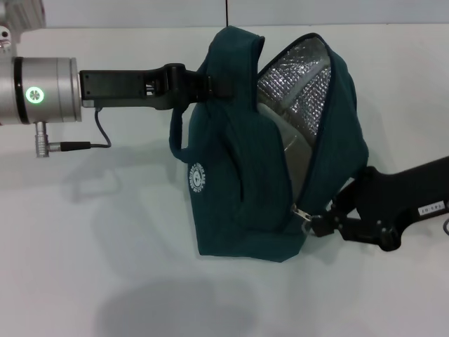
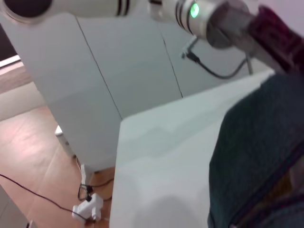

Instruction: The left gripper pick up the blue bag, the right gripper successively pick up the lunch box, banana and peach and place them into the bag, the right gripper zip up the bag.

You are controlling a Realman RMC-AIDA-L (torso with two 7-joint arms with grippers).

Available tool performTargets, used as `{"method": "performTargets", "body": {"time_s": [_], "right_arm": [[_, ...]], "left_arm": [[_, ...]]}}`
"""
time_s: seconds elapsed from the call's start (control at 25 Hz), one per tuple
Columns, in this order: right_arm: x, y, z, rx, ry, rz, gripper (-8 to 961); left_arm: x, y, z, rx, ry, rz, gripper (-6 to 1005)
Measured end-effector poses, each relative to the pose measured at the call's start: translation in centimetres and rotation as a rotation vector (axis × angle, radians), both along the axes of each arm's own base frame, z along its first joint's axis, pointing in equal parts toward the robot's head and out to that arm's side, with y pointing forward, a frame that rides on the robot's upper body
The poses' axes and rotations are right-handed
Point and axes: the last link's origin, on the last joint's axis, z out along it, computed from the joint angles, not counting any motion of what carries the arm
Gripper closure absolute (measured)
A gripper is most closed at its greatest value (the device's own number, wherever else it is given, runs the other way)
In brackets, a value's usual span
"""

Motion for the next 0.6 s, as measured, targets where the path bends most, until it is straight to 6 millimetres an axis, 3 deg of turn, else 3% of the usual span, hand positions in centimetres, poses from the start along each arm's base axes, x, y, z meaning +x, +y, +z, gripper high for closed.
{"method": "performTargets", "body": {"time_s": [0.6], "right_arm": [[0.46,-0.06,-0.13,-0.020,0.008,-0.089,911]], "left_arm": [[0.03,-0.02,-0.06,0.000,-0.001,-0.002,960]]}}
